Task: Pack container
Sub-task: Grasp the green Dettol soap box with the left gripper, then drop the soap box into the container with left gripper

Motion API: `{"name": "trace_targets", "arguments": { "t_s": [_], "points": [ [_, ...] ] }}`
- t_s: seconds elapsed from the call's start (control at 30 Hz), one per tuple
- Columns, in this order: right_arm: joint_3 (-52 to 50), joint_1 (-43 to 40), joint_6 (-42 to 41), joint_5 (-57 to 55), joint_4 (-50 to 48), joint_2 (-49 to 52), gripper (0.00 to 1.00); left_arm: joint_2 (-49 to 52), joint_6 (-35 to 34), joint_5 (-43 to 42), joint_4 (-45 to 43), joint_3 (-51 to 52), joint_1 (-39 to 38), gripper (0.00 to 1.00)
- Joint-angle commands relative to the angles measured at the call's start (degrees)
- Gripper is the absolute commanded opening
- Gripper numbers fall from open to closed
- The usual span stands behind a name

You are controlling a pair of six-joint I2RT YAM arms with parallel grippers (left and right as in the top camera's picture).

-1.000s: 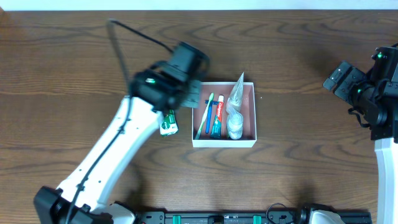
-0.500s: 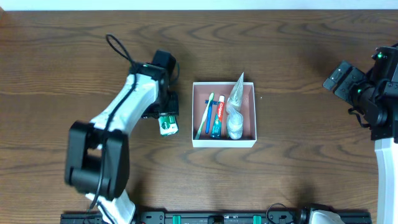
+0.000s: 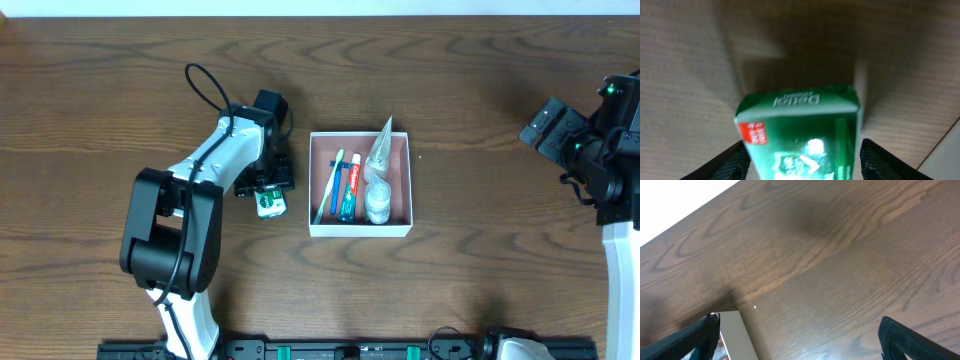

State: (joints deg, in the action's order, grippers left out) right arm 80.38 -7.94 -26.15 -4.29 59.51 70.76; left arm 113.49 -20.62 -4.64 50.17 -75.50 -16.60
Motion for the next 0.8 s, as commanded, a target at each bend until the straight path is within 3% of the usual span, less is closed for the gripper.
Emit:
{"name": "trace_targets", "arguments": {
  "t_s": [0.0,0.4,0.63,0.77],
  "points": [
    [0.2,-0.3,-0.6,0.0,0.1,-0.2,0.99,1.1,-1.1,-1.2,-0.6,0.3,0.2,0.71],
    [0.2,-0.3,-0.6,0.0,0.1,-0.2,0.99,0.5,1.0,-2.0,0.2,-0.2,0.2,0.43],
    [0.2,-0.3,-0.6,0.0,0.1,-0.2,0.99,-7.6,1.7,-2.1,8.2,-7.8,-0.1,0.41],
    [0.2,-0.3,-0.6,0.0,0.1,-0.2,0.99,-15.1,1.8,-3.0,8.0,-9.3,-2.4,0.41]
  ]
}}
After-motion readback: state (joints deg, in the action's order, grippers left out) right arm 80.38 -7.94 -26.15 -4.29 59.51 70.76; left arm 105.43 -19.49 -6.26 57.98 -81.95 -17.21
